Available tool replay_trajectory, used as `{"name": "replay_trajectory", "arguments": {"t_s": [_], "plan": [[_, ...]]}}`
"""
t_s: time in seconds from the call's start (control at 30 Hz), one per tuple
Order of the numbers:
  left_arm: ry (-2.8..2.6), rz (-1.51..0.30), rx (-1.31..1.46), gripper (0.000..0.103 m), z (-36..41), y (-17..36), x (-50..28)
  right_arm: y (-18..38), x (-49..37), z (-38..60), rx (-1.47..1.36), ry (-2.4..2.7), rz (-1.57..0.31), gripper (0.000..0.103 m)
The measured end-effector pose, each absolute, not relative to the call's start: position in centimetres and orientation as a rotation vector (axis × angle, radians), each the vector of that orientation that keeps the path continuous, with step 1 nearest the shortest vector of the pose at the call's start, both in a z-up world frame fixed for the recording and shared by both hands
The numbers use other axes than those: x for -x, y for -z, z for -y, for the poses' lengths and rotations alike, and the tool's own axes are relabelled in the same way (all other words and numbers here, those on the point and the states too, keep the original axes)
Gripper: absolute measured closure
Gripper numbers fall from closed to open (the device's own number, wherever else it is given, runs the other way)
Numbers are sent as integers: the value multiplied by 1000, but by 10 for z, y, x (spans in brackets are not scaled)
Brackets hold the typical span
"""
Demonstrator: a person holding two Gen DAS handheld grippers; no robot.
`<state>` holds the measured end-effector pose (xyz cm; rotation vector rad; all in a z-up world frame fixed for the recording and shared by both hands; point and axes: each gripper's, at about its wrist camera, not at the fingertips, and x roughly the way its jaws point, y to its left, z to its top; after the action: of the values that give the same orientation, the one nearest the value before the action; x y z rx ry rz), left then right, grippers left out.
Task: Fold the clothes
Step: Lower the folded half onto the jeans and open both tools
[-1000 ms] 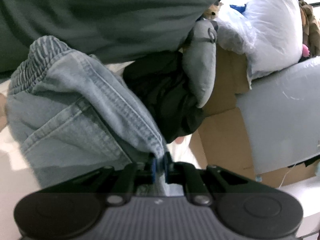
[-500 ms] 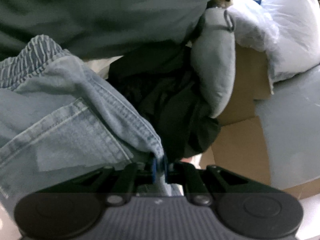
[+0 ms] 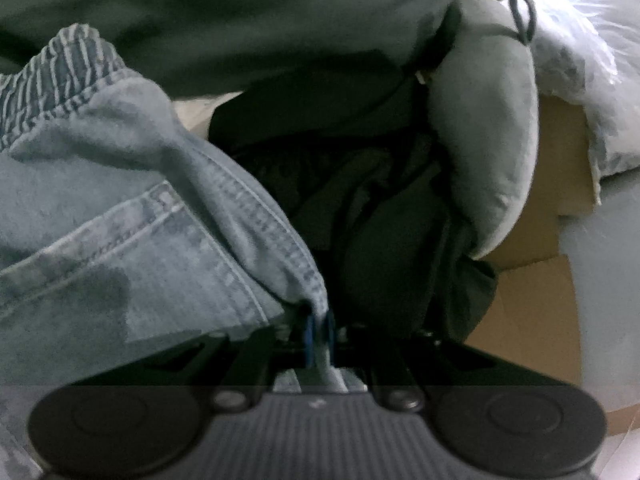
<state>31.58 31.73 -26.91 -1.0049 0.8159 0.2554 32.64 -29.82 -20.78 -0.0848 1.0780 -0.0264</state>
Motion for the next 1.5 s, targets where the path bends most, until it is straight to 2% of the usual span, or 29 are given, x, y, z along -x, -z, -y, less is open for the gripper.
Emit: {"name": "replay_trajectory", "arguments": {"t_s": [0.43,0.67,0.7,0.77,0.8,0.9,1.07,1.23,1.5], "plan": [[-312,-826,981,95,-311,282,-327,271,-371,296,141,10,-1220,102],[-349,-873,951,92,-306,275,-330,279,-373,301,101,11,-1234,96],[-343,-872,957,90,-306,272,-327,276,-372,302,94,12,-1229,94],[-330,-860,962,86,-306,266,-317,269,-366,305,83,16,-1211,68],[-326,-854,961,80,-305,262,-312,264,-363,306,78,14,-1199,62],[-327,-847,937,62,-300,251,-293,249,-351,307,60,-5,-1156,62],[-252,-815,903,63,-284,241,-263,220,-325,313,-3,3,-1087,62],[-149,-890,861,68,-256,250,-258,193,-291,321,-19,0,-1048,62],[-144,-949,818,71,-232,270,-273,188,-239,328,-6,-1,-1055,62]]}}
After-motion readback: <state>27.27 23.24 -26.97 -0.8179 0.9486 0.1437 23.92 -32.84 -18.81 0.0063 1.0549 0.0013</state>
